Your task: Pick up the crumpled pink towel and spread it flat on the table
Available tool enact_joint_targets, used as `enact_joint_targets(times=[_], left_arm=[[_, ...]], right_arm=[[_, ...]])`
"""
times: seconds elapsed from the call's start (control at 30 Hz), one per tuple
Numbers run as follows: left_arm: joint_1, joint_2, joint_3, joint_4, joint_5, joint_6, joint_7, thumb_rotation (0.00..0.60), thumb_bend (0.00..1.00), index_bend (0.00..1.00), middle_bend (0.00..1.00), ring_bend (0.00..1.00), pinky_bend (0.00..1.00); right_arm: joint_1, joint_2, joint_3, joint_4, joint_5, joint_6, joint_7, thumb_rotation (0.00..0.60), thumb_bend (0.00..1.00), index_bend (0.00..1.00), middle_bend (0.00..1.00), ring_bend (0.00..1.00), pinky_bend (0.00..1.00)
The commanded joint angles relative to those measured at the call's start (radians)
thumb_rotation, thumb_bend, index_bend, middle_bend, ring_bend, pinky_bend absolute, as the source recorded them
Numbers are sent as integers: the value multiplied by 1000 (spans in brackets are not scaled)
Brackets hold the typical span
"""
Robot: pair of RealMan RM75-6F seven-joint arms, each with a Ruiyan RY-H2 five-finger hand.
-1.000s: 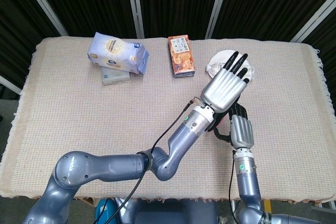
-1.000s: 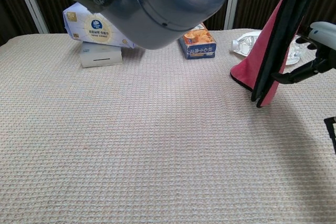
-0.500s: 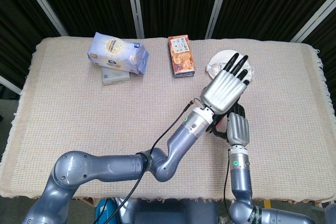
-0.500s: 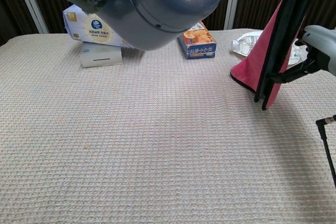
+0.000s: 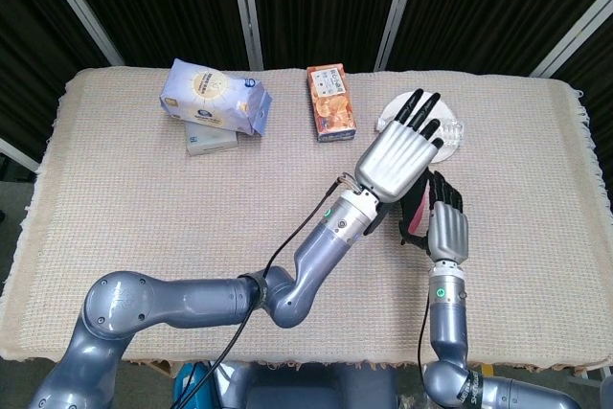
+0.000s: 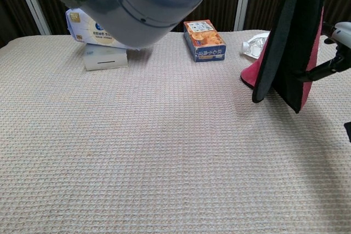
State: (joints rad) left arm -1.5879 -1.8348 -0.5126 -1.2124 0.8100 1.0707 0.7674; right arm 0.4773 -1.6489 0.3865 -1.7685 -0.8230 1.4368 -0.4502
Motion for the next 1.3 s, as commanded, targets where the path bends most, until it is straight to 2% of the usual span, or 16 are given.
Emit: enact_joint_targets(times=[0.03, 0.53, 0.93, 1.07, 1.2, 1.3], left_arm=[[9, 9, 4, -9, 1, 2, 0, 600, 483, 545, 295, 0, 29], [61, 74, 10, -54, 7, 14, -16, 600, 483, 544, 296, 0, 29], [68, 84, 12, -62, 6, 13, -18, 600, 483, 544, 297, 1, 29], [66, 81, 14, -57, 8, 12, -19, 600, 483, 544, 297, 0, 30], [64, 77, 15, -52, 8, 10, -19, 600, 483, 543, 297, 1, 29], [63, 75, 17, -48, 9, 8, -18, 600, 483, 544, 297, 0, 29]], right_arm=[[-1, -3, 4, 13, 7, 2, 4, 600, 307, 0, 0, 0, 0], [-8, -30, -11, 77, 7, 6, 17, 600, 308, 9, 0, 0, 0], [-19, -46, -21, 110, -11, 3, 46, 600, 308, 342, 0, 0, 0], [-19, -55, -23, 129, -12, -3, 48, 600, 308, 486, 0, 0, 0], [-21, -57, -23, 139, -16, -12, 58, 600, 317, 556, 20, 0, 0], [-24, -54, -26, 141, -19, -17, 59, 600, 345, 563, 22, 0, 0]])
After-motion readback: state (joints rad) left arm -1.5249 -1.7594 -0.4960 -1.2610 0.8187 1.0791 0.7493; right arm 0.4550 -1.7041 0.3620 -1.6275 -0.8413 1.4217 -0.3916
